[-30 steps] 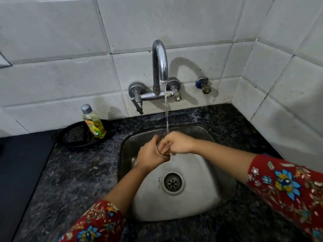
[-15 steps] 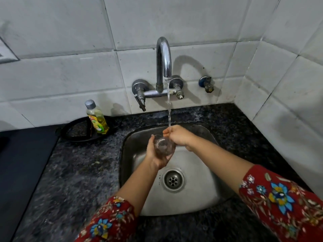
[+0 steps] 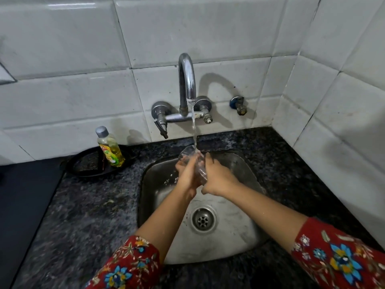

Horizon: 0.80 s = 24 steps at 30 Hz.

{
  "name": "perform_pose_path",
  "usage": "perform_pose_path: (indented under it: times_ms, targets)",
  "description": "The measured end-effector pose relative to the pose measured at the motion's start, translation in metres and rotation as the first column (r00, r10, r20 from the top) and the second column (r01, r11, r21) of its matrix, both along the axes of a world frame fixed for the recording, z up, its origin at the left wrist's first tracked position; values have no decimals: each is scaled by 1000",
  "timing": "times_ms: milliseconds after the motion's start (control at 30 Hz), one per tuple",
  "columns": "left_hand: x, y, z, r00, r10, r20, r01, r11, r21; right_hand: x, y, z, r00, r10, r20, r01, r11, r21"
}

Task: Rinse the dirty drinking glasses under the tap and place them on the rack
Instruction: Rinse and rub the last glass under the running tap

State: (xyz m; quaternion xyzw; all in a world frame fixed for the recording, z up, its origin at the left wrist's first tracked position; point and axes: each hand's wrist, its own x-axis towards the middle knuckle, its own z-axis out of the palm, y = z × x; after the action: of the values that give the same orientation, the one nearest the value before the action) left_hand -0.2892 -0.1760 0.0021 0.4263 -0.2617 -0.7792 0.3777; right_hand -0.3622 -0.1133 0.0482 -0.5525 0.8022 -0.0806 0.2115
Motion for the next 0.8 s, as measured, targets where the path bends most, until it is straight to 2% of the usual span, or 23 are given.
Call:
perform_pose_path:
  times_ms: [67,133,200,233,267,300,333,367,400,433,467,500,533,567,600,667,700,733,800]
  targets:
    - [-2,8,0,993,17,117,-8,997,-75,2,4,-13,997,-51,-52,45,993,-105]
    - [-5,7,-1,980,88,181,-68,991,-113,5,5,-24,996,-81,-26,74,975,-211]
    - [-2,0,0,969,102,227,-70,987,-147,10,4,-31,988,-109,111,131,966,-221]
    - [2,-5,1,979,43,201,-16,991,-134,10,4,-32,960,-116,253,163,971,-174]
    - [9,-10,2,989,-63,137,75,993,-88,7,3,-28,873,-125,471,193,976,-98]
    - [15,-13,4,983,-178,42,180,983,-35,2,2,-24,689,-151,709,209,978,5]
    - [21,-16,5,968,-245,-48,245,969,-6,-5,2,-20,480,-178,859,174,979,106]
    - [25,-16,5,959,-274,-78,274,962,-10,-10,2,-17,352,-202,914,130,978,165]
    - [24,-16,3,959,-279,-49,277,960,-44,-11,2,-17,349,-208,914,119,977,177]
    - [20,-16,0,966,-255,41,258,962,-88,-7,0,-19,440,-206,874,155,976,151]
    - [15,-14,-1,967,-189,173,213,968,-131,-2,-3,-24,586,-200,785,224,971,80]
    - [11,-11,2,955,-106,277,158,972,-174,4,-6,-27,686,-208,697,303,953,-14]
    - [9,-12,4,943,-72,325,144,968,-204,7,-7,-30,713,-210,668,339,939,-66]
    - [10,-15,6,942,-103,321,175,963,-205,6,-9,-33,672,-198,713,331,942,-51]
    - [15,-20,8,943,-191,272,246,952,-183,2,-10,-31,563,-179,807,281,960,17]
    - [28,-26,15,928,-361,97,370,922,-116,-13,-8,-22,321,-160,934,47,987,153]
    - [33,-28,15,919,-394,9,393,914,-103,-20,-8,-20,251,-146,957,-51,985,164]
    - [35,-29,14,919,-393,-14,390,915,-105,-24,-8,-21,220,-138,966,-86,983,161]
    - [34,-25,17,940,-338,36,340,939,-59,-24,-13,-21,215,-181,960,10,983,183]
